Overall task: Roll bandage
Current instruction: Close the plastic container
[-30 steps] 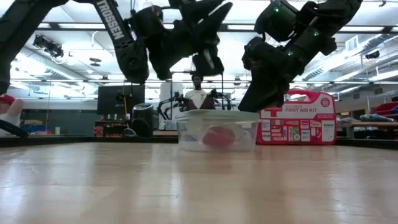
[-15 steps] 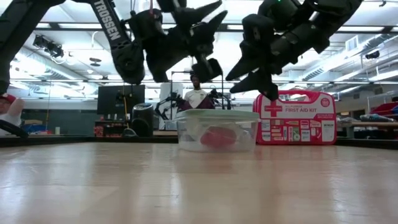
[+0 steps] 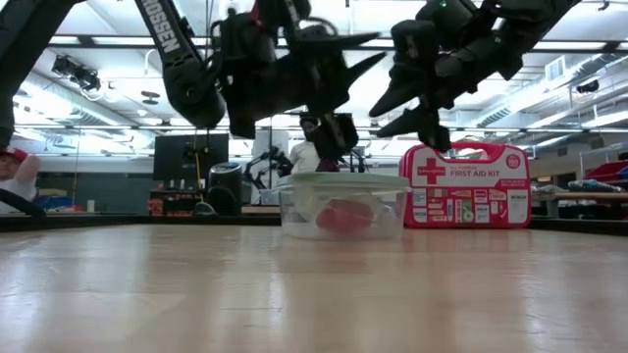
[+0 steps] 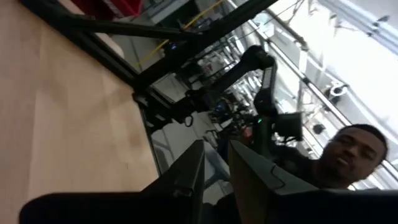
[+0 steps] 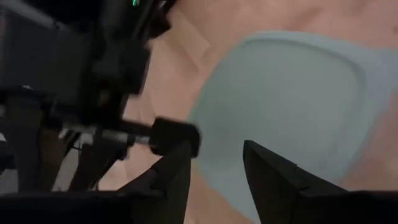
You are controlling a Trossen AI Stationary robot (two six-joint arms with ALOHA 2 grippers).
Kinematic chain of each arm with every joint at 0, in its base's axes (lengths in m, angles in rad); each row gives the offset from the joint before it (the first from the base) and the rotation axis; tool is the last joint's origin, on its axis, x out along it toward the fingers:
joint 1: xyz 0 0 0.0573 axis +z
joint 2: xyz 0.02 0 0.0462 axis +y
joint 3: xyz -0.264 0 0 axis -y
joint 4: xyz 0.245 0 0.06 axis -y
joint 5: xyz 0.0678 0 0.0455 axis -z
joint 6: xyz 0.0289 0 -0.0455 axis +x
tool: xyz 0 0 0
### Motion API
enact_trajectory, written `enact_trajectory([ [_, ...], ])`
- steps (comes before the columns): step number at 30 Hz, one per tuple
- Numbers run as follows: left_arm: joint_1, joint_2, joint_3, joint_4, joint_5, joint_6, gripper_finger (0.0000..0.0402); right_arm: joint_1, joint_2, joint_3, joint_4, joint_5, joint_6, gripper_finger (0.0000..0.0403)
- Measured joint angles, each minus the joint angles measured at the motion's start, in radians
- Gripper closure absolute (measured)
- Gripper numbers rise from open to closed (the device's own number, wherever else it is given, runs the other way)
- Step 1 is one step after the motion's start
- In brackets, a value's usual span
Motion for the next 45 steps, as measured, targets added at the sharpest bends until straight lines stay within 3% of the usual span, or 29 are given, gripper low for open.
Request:
enact_trajectory([
  [10,-0.125,0.000,0.133,-0.282,-0.193,0.215,0.0325,-0.058,-0.202,0.000,-0.239,0.001,-0.086,0.0253],
  [15,-0.181,0.000,0.264,-0.683,-0.301,0.385,0.0325,-0.058,-0.298,0.000,-0.340,0.061,-0.107,0.0253],
  [20,-0.228,0.000,0.455,-1.104,-0.532,0.585,0.0325,-0.055,-0.348,0.000,-0.399,0.082,-0.121,0.0253],
  [28,-0.267,-0.013,0.572,-1.170,-0.639,0.658,0.0325,-0.056,-0.344,0.000,-0.533,0.106,-0.146,0.0253],
  [31,-0.285,-0.031,0.572,-1.233,-0.755,0.656,0.0325,-0.056,-0.332,0.001,-0.518,0.107,-0.160,0.0253],
  [34,-0.322,-0.047,0.574,-1.290,-0.937,0.658,0.0325,-0.065,-0.326,0.000,-0.497,0.098,-0.177,0.0253],
  [37,-0.348,-0.051,0.572,-1.319,-1.048,0.642,0.0325,-0.089,-0.316,0.000,-0.426,0.047,-0.203,0.0253],
  [45,-0.320,-0.052,0.526,-1.473,-1.206,0.527,0.0325,-0.138,-0.129,0.000,-0.134,-0.296,-0.154,0.0253],
])
